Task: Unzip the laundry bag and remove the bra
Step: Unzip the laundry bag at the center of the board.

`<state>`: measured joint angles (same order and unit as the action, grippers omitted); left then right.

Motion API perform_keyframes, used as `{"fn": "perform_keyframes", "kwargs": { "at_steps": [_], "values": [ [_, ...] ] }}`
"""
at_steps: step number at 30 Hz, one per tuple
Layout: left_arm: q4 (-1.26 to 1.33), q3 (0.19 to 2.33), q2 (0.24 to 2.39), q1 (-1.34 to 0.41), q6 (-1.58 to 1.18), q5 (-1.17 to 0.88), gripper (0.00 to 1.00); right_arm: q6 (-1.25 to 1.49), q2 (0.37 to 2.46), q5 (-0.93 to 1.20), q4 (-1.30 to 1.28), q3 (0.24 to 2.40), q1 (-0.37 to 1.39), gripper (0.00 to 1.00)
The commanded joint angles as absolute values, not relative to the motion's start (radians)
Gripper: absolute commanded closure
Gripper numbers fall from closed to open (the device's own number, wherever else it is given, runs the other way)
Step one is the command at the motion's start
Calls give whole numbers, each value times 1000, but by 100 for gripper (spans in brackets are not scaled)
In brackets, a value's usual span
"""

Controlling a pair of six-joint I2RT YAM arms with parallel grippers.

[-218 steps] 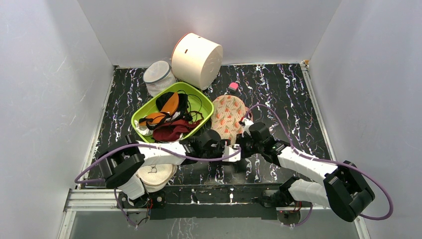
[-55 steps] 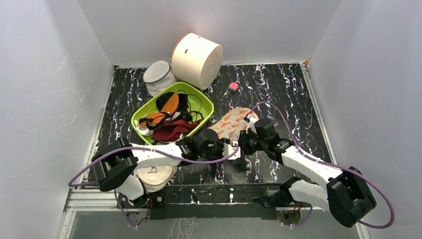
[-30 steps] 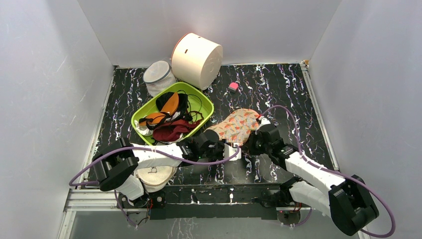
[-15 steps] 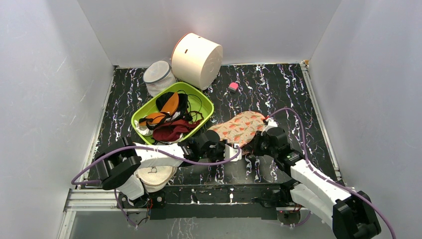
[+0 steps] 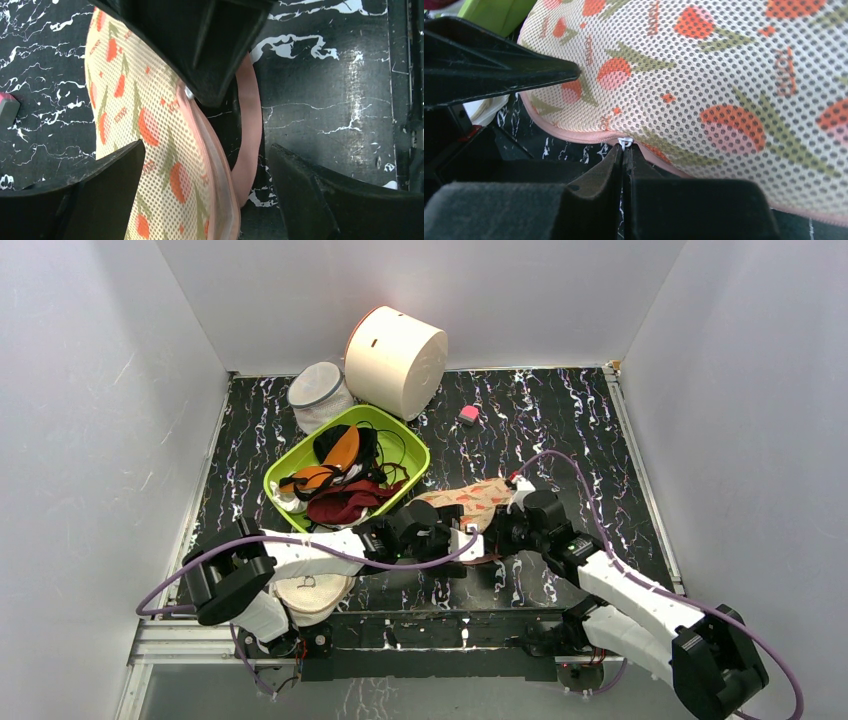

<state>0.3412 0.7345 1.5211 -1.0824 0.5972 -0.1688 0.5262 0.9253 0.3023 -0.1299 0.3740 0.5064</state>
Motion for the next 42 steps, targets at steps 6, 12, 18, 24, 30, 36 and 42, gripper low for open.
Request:
{"fn": "perform_keyframes", "kwargs": {
  "at_steps": [6, 12, 18, 24, 30, 36, 42],
  "values": [
    [355, 774, 1578, -1091, 582, -108, 20, 544, 928, 322, -58, 430, 563, 100],
    [380, 744, 1570, -1091, 663, 25, 33, 541, 901, 302, -66, 420, 563, 100],
    [375, 746, 1555, -1091, 675, 38, 58, 534, 894, 276, -93, 423, 562, 100],
    [411, 722, 1504, -1090, 677, 28, 82, 533, 881, 160, -172, 438, 561, 100],
    [409, 721, 1523, -1091, 691, 40, 99, 571, 930, 62, -201, 453, 496, 100],
    [418, 717, 1540, -1091, 710, 61, 100, 590, 956, 31, -244, 462, 368, 100],
    [391, 731, 1533, -1091, 707, 52, 99, 532, 924, 150, -225, 465, 345, 100]
  ]
}}
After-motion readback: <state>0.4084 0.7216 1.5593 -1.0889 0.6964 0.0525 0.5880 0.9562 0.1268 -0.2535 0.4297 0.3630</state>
